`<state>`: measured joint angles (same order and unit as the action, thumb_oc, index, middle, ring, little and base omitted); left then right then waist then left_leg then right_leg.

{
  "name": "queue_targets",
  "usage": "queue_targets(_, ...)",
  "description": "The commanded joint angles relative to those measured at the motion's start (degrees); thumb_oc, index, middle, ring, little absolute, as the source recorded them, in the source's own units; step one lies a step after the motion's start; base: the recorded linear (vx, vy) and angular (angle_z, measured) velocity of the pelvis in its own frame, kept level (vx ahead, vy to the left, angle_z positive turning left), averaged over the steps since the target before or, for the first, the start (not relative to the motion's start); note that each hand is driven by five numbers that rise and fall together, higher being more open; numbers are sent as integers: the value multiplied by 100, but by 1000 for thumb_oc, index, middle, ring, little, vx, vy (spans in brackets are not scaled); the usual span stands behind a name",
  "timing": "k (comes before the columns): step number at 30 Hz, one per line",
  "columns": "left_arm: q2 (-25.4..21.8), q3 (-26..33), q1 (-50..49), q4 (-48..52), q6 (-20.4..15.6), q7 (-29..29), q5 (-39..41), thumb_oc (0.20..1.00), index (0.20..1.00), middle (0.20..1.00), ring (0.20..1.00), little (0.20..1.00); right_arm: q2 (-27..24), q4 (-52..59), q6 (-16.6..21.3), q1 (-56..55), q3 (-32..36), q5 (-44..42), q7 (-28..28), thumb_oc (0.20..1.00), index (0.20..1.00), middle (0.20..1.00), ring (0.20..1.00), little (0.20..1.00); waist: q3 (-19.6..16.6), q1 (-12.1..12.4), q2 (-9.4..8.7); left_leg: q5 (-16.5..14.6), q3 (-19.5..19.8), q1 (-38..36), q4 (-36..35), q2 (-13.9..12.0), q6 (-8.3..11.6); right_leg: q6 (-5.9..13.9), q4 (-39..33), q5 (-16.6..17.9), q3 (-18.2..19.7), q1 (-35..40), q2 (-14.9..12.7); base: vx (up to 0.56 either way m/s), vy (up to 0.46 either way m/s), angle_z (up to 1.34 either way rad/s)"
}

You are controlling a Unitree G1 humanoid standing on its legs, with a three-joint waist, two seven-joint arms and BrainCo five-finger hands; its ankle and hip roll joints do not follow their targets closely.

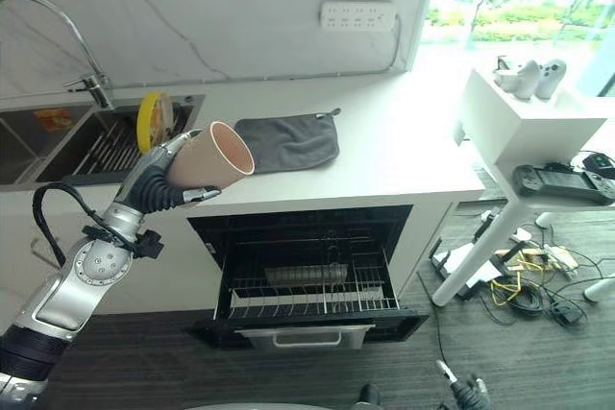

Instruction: Place the dishes in the dishwasher.

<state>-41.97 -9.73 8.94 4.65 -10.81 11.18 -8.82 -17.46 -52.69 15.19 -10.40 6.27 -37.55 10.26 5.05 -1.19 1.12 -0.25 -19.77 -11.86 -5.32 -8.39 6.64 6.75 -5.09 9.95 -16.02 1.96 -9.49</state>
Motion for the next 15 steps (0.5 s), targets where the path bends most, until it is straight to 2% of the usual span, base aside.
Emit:
queue_targets(1,251,356,240,-180,-345,203,1382,200,200,200,200,200,-137,801,779,234,269,-296,159,1000,1000,1000,1000,1000,57,-119,-157,3,-109,76,32,219,-389,458,369,-547,-7,402,-297,-24,-38,-15)
queue_targets(2,459,400,205,-330,-500,159,1801,200,200,200,200,200,-165,1286,972,219,366,-261,166,1000,1000,1000,1000,1000,52,-163,-171,-31,-103,42,44,225,-406,452,378,-562,26,408,-289,-38,-32,-16)
queue_targets(3,505,417,207,-363,-518,133,1830,200,200,200,200,200,-180,1457,929,222,390,-245,202,1000,1000,1000,1000,1000,46,-173,-181,-8,-106,51,35,226,-409,439,375,-546,37,387,-284,-44,-33,-15)
queue_targets(7,1059,603,154,-714,-937,-136,2791,200,200,200,200,200,-216,3246,1009,232,631,142,289,1000,1000,1000,1000,1000,14,-330,-225,-15,-132,20,64,229,-427,399,378,-564,140,362,-252,-53,-17,-17)
queue_targets(9,1148,623,138,-754,-999,-148,2854,200,200,200,200,200,-226,3492,992,247,659,194,276,1000,1000,1000,1000,1000,-1,-349,-228,-12,-138,23,68,230,-426,394,373,-561,157,353,-246,-27,-3,-18)
queue_targets(12,1453,641,120,-855,-1231,-421,3309,200,200,200,200,200,-238,4296,954,347,747,114,-51,1000,1000,1000,1000,1000,-39,-427,-230,-9,-157,-1,73,231,-422,377,359,-568,217,363,-226,-21,-1,-5)
queue_targets(15,1639,621,140,-802,-1228,-655,3663,200,200,200,200,200,-267,4773,840,448,678,187,-342,1000,1000,1000,1000,1000,-66,-447,-222,0,-162,2,71,235,-420,362,338,-570,233,369,-216,-16,1,-10)
